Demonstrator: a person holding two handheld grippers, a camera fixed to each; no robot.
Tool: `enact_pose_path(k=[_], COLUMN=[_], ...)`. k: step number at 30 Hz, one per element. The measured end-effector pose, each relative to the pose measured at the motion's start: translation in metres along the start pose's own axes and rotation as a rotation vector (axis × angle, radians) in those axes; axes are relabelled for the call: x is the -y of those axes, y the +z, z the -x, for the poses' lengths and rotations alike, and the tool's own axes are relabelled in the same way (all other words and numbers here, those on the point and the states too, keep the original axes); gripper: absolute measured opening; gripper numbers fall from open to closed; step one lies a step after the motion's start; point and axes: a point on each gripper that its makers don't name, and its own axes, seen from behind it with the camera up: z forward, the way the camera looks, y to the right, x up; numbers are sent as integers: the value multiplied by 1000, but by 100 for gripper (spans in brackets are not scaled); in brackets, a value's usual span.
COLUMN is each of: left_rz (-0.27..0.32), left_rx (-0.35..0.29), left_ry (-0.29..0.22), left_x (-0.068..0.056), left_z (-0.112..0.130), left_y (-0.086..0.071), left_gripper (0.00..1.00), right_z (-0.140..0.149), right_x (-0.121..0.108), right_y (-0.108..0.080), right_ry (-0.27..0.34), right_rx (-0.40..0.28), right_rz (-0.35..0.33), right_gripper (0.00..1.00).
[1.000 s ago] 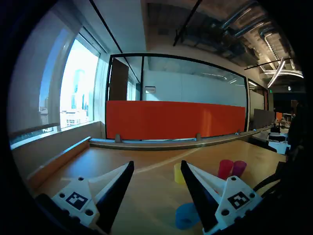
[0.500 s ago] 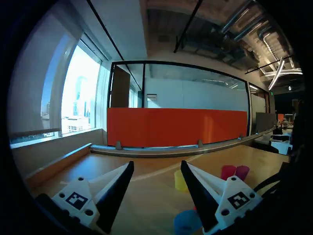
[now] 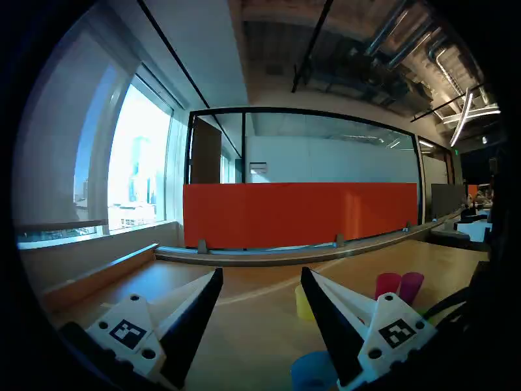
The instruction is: Pour water
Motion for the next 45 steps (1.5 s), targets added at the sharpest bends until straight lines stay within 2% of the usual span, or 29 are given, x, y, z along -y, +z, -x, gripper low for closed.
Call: enact_pose_path(k=[6,11,20,30,45], left_rz=[-19,-34,-55,-55,-65], left_rx=[-40,-59,-73,-36,-19], left_ry=[22,35,16,7,-20], left_x=[-1,-1,12,17,22], left_z=[4,15,32,57,74], left_y=[2,3,7,13,21], left_gripper=[88,88,88,88,88], right_z=[-1,0,9,6,-1], right_x=[-5,-8,-3,0,3], right_y=[5,6,5,4,3], right_ry=[34,27,6,10,7], right_rx=[11,26,48,46,41], right_rz=[12,23,30,22,12], right_gripper=[97,97,97,97,97])
